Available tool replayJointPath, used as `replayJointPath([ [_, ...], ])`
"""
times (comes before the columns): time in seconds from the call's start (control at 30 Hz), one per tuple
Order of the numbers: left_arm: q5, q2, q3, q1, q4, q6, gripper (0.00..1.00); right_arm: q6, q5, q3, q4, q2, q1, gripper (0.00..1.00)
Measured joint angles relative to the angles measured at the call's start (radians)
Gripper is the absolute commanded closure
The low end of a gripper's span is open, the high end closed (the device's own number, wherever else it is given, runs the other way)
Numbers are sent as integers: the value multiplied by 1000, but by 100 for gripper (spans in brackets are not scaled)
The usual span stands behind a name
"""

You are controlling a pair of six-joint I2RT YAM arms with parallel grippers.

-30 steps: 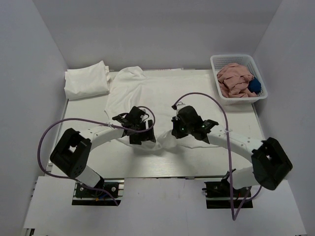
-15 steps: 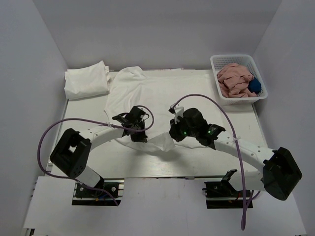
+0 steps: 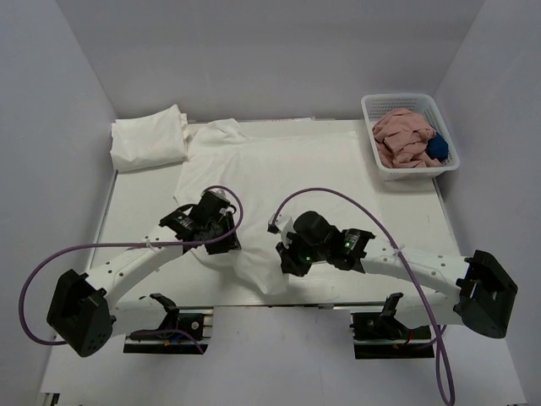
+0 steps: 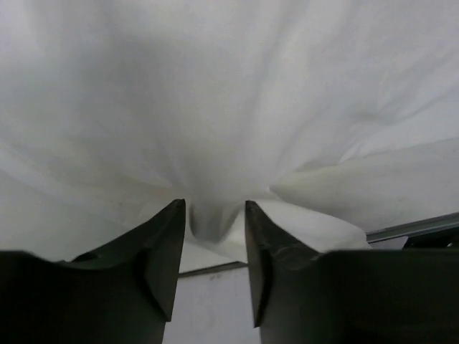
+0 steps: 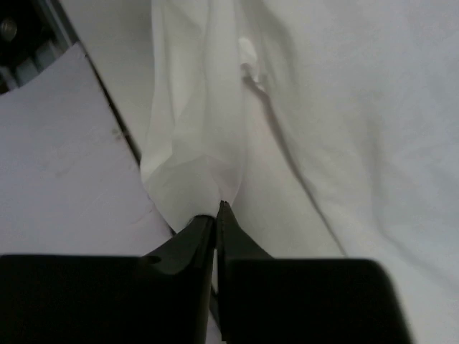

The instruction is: Fold and stack the t-shirts

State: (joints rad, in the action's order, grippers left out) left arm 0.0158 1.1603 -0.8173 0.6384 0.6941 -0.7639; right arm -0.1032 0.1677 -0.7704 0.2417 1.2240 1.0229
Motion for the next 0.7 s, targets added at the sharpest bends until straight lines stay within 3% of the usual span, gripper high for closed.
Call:
replayJointPath([
  [0.03, -2, 5, 6, 0, 23, -5, 30, -4, 12, 0, 23, 7, 18, 72],
  [0.07, -1, 16, 11, 1, 45, -6, 18, -11, 21, 1, 46, 10, 31, 51],
  [0.13, 0, 48, 19, 1, 77, -12, 18, -13, 37, 5, 98, 12, 56, 10],
  [0.4, 3, 109, 24, 1, 115, -18, 13, -50, -19, 17, 213, 12, 79, 9],
  [0.7, 148, 123, -19, -20, 136, -66, 2, -224, -398, -8, 134, -3, -50, 9],
])
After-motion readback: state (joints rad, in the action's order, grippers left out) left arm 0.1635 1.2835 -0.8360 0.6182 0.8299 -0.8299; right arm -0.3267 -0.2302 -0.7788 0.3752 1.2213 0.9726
